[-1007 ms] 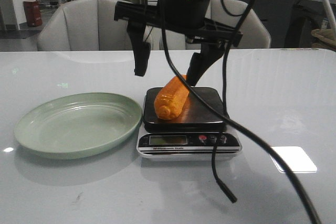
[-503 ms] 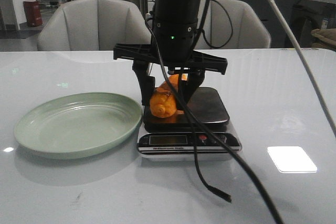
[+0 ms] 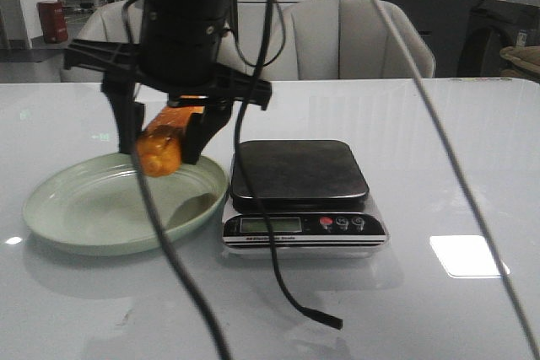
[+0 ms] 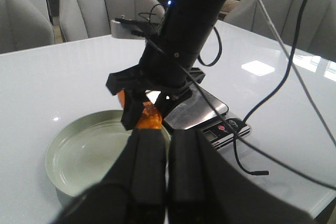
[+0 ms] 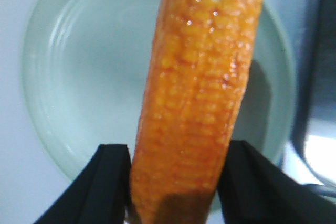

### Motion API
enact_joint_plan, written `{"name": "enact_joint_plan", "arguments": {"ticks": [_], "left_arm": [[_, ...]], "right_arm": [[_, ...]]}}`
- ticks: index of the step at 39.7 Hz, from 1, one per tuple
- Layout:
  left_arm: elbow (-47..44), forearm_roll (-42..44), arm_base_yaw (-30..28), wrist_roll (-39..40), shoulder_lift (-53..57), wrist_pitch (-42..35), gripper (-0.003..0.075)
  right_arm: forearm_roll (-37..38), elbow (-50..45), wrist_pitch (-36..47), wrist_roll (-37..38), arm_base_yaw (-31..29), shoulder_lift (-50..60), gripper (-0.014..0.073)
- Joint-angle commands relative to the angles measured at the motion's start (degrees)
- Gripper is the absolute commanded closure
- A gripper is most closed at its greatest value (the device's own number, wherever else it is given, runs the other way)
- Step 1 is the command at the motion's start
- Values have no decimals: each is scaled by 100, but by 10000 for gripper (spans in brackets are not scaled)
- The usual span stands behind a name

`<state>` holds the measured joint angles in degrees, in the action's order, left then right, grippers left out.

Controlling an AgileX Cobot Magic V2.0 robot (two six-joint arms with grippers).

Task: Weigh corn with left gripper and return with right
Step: 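Carry the corn with the right gripper back onto the plate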

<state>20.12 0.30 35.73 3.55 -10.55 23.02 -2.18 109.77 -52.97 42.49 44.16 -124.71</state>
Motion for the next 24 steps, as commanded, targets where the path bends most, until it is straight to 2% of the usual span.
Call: {"name": "enact_joint_plan", "arguments": {"ticks": [1,6,14,17,24], "left_arm": [[162,-30,22,-12,-53,-406,596],[162,-30,22,-12,-53,-406,596],[162,-30,22,-12,-53,-406,596],[162,-30,22,-12,-53,-406,596],[162,-30,22,-12,-53,-370,596]], "right_arm": [[-35,190,546,-54,141,212,378],[-42,190,738,-54,254,55,299],[-53,190,712,-54,254,-92,72],[-53,190,681,-54,254,-86,18],[0,190,337,-138,204,132,4]]}}
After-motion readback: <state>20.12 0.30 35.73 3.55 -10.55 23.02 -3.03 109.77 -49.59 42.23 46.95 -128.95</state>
